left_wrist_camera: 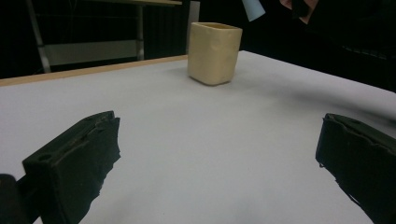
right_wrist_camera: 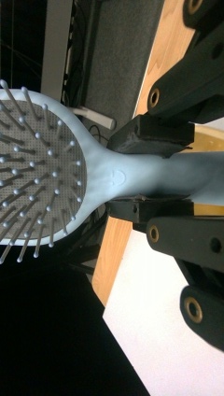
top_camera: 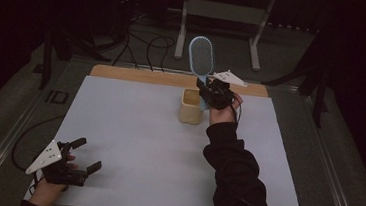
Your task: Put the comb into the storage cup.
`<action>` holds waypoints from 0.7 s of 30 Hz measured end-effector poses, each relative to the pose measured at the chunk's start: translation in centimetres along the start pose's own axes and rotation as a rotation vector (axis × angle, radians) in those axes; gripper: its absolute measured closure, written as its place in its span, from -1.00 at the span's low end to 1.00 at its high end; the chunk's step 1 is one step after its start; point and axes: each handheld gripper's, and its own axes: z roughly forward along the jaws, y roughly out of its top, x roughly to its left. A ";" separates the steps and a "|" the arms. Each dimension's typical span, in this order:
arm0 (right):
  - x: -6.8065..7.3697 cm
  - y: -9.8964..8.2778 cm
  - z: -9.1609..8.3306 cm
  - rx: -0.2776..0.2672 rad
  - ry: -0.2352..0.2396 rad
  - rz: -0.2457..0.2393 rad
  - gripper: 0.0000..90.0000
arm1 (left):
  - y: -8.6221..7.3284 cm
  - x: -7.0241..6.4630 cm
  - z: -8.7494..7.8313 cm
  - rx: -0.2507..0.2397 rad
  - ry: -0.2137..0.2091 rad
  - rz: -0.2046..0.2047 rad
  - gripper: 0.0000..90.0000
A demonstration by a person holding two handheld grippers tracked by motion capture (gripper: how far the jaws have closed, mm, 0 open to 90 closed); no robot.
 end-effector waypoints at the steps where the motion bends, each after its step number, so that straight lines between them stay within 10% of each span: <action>1: 0.0 0.0 0.2 0.000 0.007 -0.001 0.57 | 0.0 0.0 0.0 0.000 0.000 0.000 -1.00; 21: 0.1 1.5 3.1 -0.033 0.022 0.005 0.57 | -0.1 0.1 0.0 -0.002 -0.007 -0.008 -1.00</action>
